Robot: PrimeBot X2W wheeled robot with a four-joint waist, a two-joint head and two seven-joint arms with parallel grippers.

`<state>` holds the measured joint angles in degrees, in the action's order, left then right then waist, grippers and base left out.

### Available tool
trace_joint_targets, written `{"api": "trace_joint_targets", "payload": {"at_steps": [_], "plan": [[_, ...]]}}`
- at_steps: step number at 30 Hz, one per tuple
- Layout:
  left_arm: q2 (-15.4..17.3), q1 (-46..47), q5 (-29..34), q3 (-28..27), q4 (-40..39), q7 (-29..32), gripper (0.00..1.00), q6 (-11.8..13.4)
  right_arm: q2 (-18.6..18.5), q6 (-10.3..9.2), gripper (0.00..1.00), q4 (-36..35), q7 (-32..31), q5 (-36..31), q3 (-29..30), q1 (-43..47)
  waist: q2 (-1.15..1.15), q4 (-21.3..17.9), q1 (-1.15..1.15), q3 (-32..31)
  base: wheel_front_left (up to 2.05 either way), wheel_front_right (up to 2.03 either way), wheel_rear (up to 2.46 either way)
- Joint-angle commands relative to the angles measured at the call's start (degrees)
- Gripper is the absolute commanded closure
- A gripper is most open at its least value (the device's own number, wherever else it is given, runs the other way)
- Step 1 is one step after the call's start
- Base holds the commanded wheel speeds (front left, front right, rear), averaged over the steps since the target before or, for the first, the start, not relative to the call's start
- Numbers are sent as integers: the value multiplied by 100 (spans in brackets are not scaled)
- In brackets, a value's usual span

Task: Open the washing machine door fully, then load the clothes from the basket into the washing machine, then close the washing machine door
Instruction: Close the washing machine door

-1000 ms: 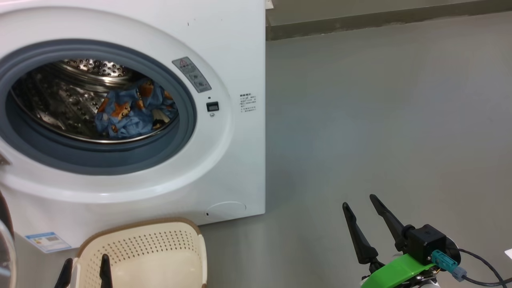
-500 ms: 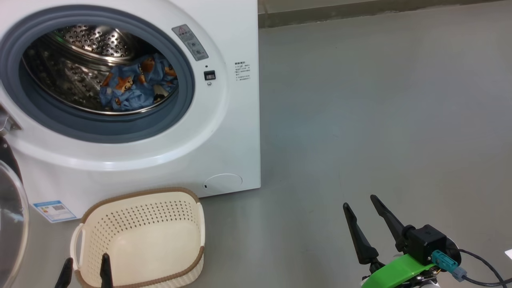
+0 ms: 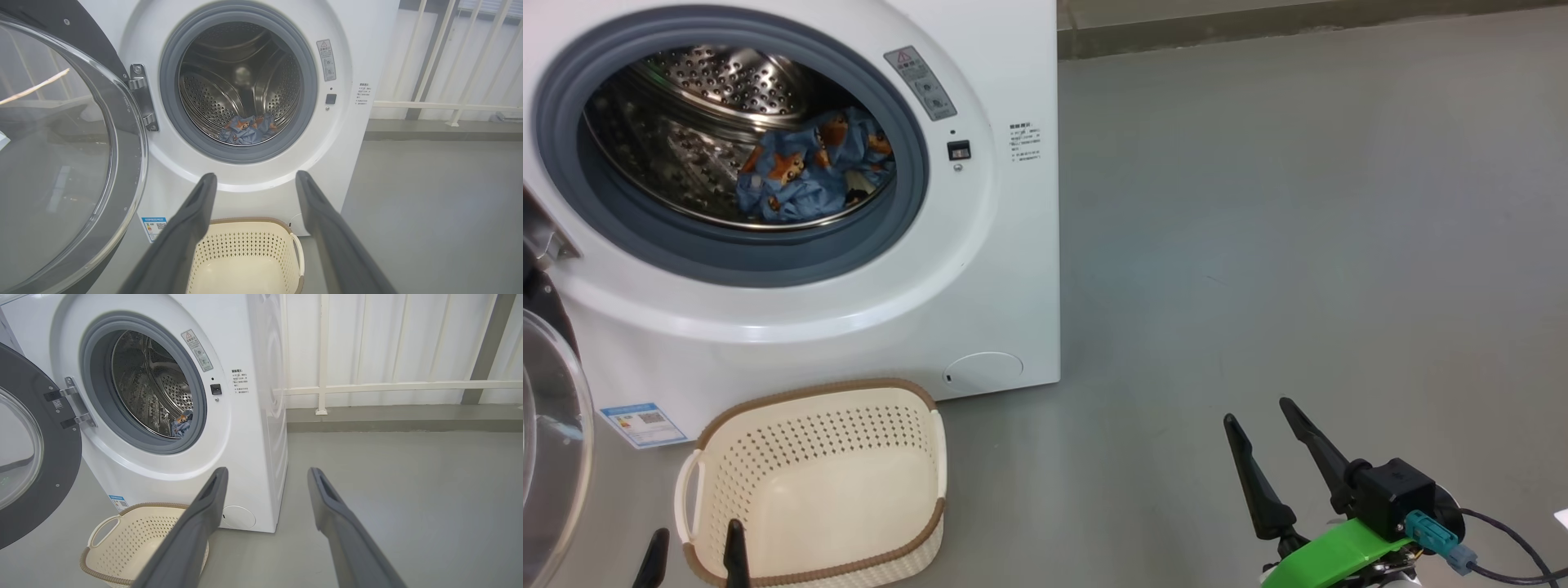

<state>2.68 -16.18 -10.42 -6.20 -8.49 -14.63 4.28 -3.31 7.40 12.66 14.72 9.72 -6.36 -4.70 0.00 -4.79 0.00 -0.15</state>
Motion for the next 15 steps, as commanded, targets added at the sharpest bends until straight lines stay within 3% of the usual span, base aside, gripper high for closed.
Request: {"api": "trace_joint_targets", "payload": {"at_steps": [1, 15], "plan": [[20, 272, -12, -188, -104, -37, 0, 11, 23, 9, 0, -143, 28, -22, -102, -80, 0, 9, 0, -6, 0, 0, 0], [20, 263, -51, -160, 29, -37, 0, -8, 22, 9, 0, -167, 28, -26, -110, -21, 0, 244, 0, -58, 0, 0, 0]]}}
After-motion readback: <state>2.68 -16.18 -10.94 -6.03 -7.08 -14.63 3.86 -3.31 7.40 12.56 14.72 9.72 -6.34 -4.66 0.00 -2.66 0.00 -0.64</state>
